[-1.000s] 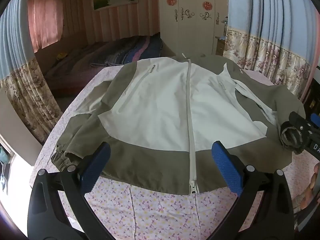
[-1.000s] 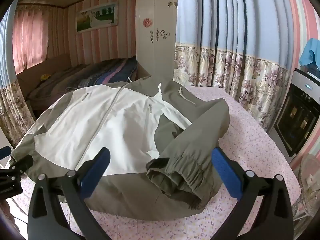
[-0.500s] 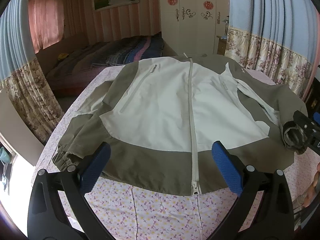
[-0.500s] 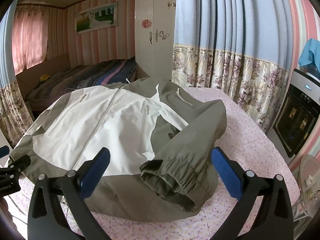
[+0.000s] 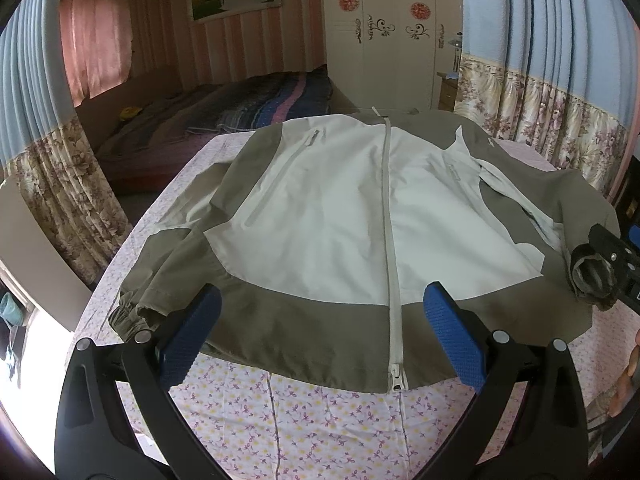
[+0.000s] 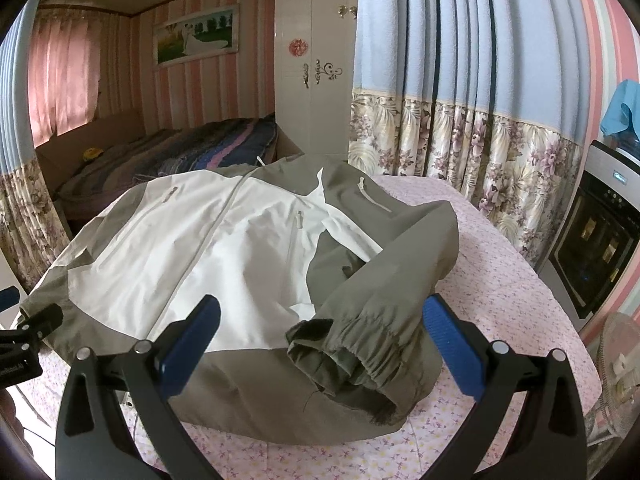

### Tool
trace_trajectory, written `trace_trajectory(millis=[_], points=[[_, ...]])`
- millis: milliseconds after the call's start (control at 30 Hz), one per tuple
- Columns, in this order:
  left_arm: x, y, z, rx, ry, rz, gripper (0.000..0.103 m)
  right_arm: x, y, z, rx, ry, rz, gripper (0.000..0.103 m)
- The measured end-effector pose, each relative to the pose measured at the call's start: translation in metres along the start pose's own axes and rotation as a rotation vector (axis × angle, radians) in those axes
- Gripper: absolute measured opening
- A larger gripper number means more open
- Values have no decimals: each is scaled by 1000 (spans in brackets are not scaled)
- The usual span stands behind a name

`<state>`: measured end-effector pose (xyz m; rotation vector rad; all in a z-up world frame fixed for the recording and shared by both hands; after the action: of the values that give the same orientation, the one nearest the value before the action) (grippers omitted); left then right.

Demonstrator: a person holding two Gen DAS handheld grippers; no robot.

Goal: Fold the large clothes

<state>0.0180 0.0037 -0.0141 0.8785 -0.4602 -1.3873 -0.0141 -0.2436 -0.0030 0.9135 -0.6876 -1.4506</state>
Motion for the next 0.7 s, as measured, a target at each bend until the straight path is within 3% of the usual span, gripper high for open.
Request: trace_trajectory(millis=[700], points=[[-3,-2,-5,-4,7,5,100,-1,0,0,1,-1,3,101]])
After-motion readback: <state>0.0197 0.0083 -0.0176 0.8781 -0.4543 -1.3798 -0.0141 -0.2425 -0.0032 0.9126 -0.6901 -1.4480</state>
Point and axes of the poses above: each gripper's, at about its wrist camera, not at the fingertips, and z roughly against the way its jaws point, x to its right, y to its top, the point moved 2 cm from there along -z, roughly the way its jaws point, and after that the axes turned 14 degrees about y, right-handed, at the moved point
